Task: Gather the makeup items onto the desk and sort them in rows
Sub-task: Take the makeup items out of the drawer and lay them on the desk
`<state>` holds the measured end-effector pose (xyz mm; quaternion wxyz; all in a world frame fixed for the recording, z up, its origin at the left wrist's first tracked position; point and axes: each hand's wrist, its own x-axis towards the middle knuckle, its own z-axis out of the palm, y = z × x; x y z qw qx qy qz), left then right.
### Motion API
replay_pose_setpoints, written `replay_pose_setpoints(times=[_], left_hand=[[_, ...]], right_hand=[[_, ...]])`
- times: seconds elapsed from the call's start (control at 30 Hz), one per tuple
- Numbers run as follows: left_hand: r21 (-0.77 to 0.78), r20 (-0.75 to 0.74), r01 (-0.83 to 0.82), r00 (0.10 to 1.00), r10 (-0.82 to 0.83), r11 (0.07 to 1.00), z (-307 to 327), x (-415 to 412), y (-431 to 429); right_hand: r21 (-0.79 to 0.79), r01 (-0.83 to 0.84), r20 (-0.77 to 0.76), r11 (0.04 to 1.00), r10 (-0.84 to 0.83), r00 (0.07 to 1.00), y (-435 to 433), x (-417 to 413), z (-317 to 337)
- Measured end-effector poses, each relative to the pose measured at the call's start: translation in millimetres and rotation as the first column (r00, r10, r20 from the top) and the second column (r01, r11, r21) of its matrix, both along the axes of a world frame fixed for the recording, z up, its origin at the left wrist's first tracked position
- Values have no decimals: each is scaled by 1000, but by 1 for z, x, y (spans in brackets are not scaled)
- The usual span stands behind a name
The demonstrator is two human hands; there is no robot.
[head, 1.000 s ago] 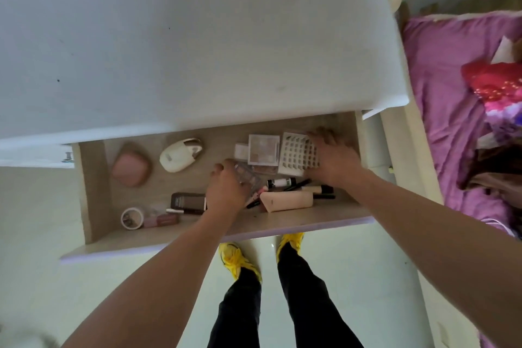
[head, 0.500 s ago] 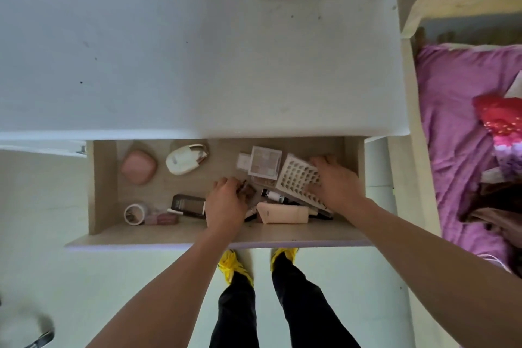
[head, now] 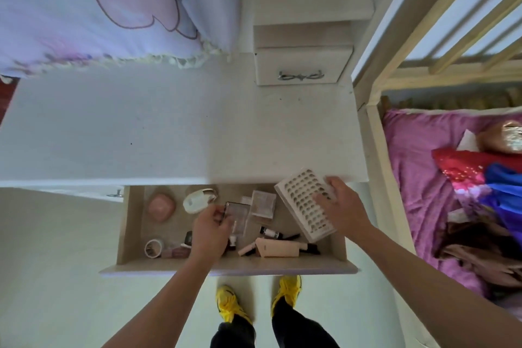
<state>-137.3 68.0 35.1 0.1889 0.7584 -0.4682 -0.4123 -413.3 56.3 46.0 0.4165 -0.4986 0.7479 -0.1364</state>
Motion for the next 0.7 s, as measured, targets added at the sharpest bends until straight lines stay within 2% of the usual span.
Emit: replay_pose_setpoints(times=[0.1,0.17,0.27,0.33,0.43,0.57,0.63,0.7], left_hand=[[5,-76,-124,989,124,992,28,-7,-20],[72,-145,-219,963,227,973,38,-10,-33],[191,-229,-351,892,389,917,45,-2,-53],[278,-257,-383,854,453,881,45,7,-68],[337,-279,-420,810,516,842,47,15,-87],[377,-311,-411,788,531,830,45,22,-115],[394,-327,-402,779,535,827,43,23,-127],[404,-330,-392,780,531,827,41,25,-135]], right_hand=[[29,197,151,980,-199,968,-18,-6,16],[117,329,246,937,-348,904,-30,-4,22],[301,521,385,799,-601,700,-45,9,30],[408,581,435,704,-709,555,-54,21,32],[488,638,457,596,-797,394,-64,36,26],[514,726,478,456,-856,199,-77,51,21],[487,774,438,406,-880,186,-83,56,19],[433,791,361,433,-887,288,-87,62,20]])
